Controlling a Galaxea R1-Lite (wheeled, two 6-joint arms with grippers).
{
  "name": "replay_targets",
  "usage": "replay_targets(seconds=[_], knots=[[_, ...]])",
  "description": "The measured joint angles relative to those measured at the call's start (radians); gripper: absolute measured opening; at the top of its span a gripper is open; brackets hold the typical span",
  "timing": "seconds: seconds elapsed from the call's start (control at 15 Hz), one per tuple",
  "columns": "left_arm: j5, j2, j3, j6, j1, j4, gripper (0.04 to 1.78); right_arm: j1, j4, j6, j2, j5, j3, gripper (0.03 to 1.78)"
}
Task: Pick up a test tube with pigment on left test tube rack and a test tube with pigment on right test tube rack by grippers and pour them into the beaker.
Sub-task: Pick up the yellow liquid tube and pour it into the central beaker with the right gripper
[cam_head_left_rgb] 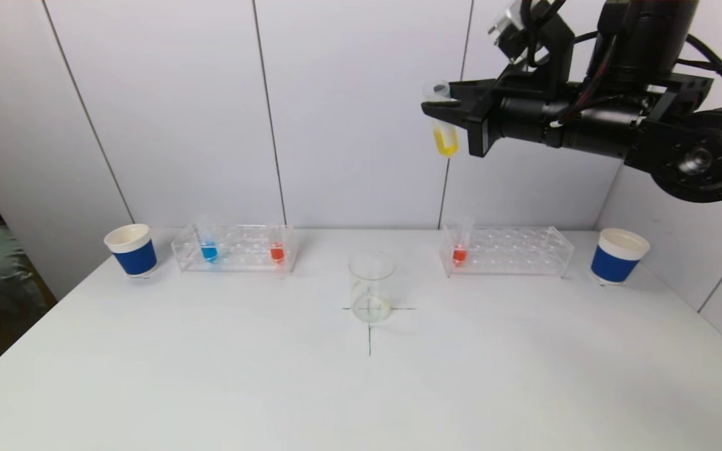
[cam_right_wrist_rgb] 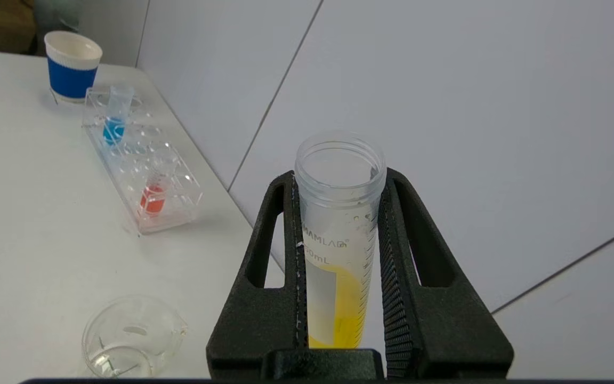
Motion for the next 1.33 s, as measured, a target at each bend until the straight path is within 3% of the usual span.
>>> replay_targets(seconds=[0.53,0.93,1.33], knots=[[0.000,0.000,0.000,0.000,0.000,0.000,1.76,0.074,-0.026,-0.267,0.125,0.044,0.006,0.45],[0.000,0.000,0.000,0.000,0.000,0.000,1.76,0.064,-0.227,-0.367,0.229,0.136,0.060,0.45],[0.000,0.000,0.000,0.000,0.000,0.000,1.76,0.010,-0.346,-0.570,0.317,0.195,0.099,0.45]])
